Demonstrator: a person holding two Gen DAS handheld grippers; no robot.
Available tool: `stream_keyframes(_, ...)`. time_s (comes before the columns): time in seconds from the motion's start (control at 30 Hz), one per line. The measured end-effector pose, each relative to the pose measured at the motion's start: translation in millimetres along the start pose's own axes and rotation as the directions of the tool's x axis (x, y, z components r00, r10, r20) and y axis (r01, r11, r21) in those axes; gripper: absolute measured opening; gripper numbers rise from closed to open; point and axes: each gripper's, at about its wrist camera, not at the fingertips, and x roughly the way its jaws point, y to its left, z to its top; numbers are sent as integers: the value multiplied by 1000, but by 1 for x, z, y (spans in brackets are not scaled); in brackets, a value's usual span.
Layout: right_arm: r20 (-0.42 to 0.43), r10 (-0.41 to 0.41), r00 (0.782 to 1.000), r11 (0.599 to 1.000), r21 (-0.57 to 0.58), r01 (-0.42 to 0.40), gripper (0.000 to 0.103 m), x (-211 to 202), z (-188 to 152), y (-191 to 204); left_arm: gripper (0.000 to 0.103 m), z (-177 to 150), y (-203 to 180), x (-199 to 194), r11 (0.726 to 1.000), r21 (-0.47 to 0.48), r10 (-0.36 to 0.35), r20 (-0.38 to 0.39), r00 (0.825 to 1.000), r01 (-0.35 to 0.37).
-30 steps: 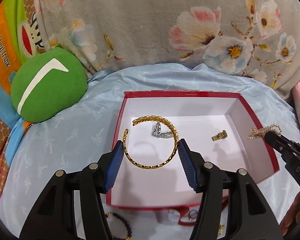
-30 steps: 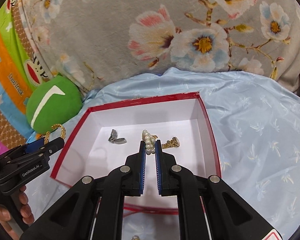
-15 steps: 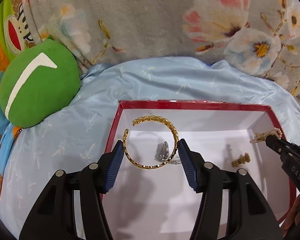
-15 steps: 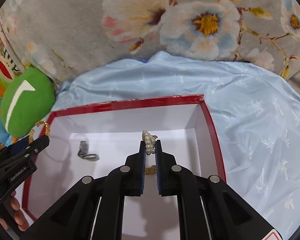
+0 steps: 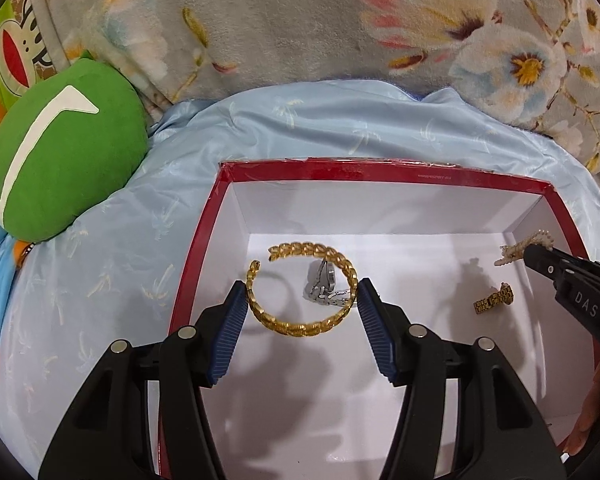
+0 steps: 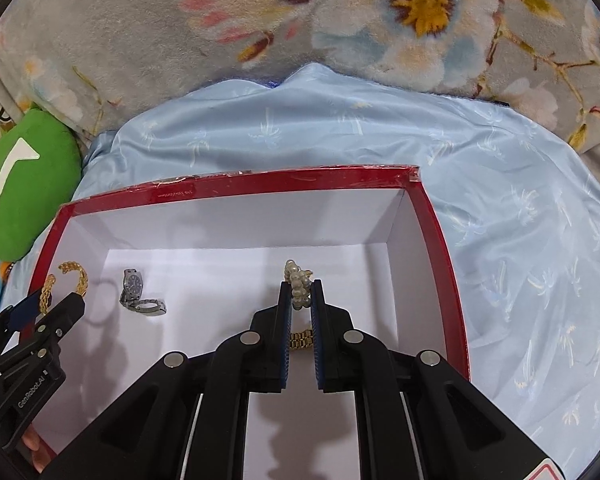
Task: Organize jewelry
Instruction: 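Carry the pearl bracelet and gold bangle into the red box and release, then lift both grippers out of the red box toward the remaining jewelry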
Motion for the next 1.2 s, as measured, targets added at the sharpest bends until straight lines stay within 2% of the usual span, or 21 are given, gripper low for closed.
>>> stream_keyframes(0.17,-27,-6,1000,1000,-1,6,9,5,1,0,55,0,-3,1,1000,14,11,-1,1000,-11)
stream_keyframes(0.37,-65,-8,998,1000,-1,8,9,11,0,0,55,0,0,8,1000,-1,-2,-47,999,2)
stream_keyframes(0.57,-52,-9,999,1000,3,9,9,9,1,0,60,0,3,10,999,-28,-19,-52,998,17)
stream_keyframes(0.73,22,-7,1000,1000,9,7,9,-4,0,-2,60,-1,3,4,999,-31,-14,-14,1000,14)
stream_keyframes(0.87,176,1,984,1000,0,0,11,-32,-7,0,60,-2,5,-4,999,-48,-6,29,1000,7)
stream_keyframes(1.0,291,15,957,999,24,-24,25,-68,-21,-1,61,-6,7,-12,999,-44,25,61,998,-22)
stream_keyframes(1.1,330,43,943,998,22,-53,29,-96,-44,0,61,-12,11,-24,998,-38,58,80,995,-55)
stream_keyframes(1.2,351,56,935,998,11,-64,36,-118,-75,2,61,-24,16,-43,998,-47,49,95,994,-44)
